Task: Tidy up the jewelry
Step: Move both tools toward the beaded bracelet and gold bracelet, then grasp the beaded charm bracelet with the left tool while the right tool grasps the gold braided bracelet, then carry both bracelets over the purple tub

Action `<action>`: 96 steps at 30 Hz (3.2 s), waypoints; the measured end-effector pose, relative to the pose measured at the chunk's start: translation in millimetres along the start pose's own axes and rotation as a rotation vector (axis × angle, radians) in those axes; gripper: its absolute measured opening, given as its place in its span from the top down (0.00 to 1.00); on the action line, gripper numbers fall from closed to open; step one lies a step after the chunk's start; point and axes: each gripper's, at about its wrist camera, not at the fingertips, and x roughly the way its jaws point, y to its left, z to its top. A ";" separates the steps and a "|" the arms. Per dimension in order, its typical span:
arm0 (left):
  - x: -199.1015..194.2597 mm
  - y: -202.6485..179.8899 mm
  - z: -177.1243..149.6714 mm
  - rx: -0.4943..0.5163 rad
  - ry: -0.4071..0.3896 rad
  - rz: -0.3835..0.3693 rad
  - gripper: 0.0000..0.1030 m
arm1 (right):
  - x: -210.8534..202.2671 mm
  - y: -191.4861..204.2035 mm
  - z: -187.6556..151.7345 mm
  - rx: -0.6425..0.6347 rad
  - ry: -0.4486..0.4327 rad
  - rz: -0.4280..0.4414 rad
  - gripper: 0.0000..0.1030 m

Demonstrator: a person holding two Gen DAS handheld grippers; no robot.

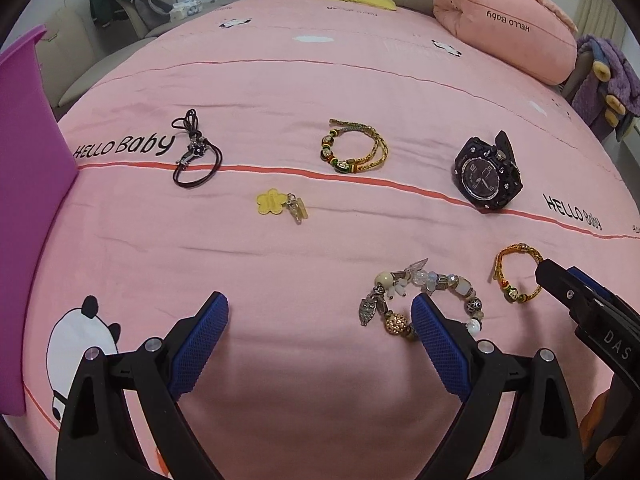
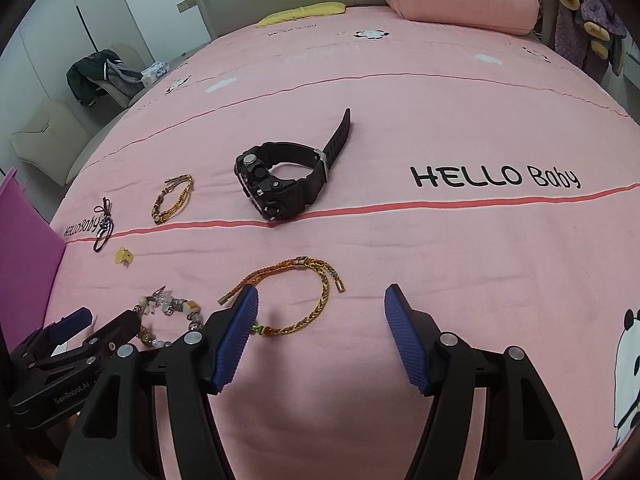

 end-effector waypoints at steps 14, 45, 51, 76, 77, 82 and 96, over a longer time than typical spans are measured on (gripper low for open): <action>14.3 -13.5 -3.4 0.042 -0.015 0.026 0.12 | 19.6 -2.3 2.7 -0.046 0.025 -0.050 0.39; -14.2 -24.6 -21.2 0.084 0.019 -0.185 0.90 | -1.8 -0.4 -16.1 -0.027 0.003 0.002 0.97; -42.1 -19.9 -37.0 0.114 0.022 -0.207 0.90 | -34.4 7.6 -36.5 0.020 -0.027 0.041 0.97; -199.2 88.7 -60.5 0.119 -0.146 -0.215 0.90 | -164.0 131.1 -76.4 -0.074 -0.113 0.131 0.97; -204.8 92.1 -59.4 0.120 -0.160 -0.214 0.90 | -167.9 137.7 -75.5 -0.078 -0.118 0.140 0.97; -241.1 120.7 -46.1 0.112 -0.246 -0.204 0.90 | -188.0 177.1 -69.9 -0.123 -0.144 0.192 0.97; -308.9 237.4 -1.3 0.047 -0.391 -0.070 0.90 | -212.3 333.1 -29.4 -0.286 -0.203 0.385 0.97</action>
